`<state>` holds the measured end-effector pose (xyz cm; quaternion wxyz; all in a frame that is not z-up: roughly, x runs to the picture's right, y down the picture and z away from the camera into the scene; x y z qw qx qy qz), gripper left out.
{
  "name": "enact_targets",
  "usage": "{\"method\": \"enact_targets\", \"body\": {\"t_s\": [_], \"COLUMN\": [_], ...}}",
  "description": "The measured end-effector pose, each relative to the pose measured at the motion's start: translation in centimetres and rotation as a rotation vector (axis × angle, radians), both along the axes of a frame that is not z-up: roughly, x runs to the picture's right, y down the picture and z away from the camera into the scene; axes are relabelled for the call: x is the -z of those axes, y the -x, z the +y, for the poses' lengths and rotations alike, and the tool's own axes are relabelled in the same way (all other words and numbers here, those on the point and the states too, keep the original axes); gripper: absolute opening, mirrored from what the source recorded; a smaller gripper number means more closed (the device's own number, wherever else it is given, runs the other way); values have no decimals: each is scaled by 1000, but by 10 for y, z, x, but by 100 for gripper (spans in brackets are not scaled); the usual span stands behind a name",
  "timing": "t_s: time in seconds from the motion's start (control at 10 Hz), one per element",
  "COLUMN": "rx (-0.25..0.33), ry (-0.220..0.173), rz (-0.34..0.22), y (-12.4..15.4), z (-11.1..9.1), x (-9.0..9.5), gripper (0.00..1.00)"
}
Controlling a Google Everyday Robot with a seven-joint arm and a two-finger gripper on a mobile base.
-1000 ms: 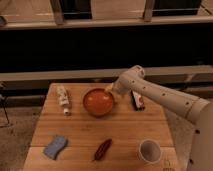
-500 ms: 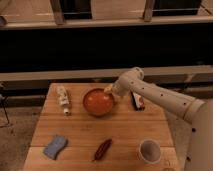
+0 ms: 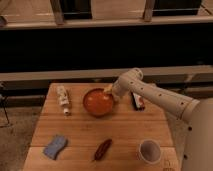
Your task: Pick up the ceramic bowl
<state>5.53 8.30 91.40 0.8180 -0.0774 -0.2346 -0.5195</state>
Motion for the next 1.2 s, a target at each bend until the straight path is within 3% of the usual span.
{"method": "enact_targets", "body": {"t_s": [0.3, 0.7, 1.2], "rx": [4, 126, 254], "ry": [8, 47, 114], "rz": [-3, -25, 9], "y": [1, 1, 7], "z": [1, 6, 20], "x": [-3, 9, 1], "gripper": [80, 80, 80]}}
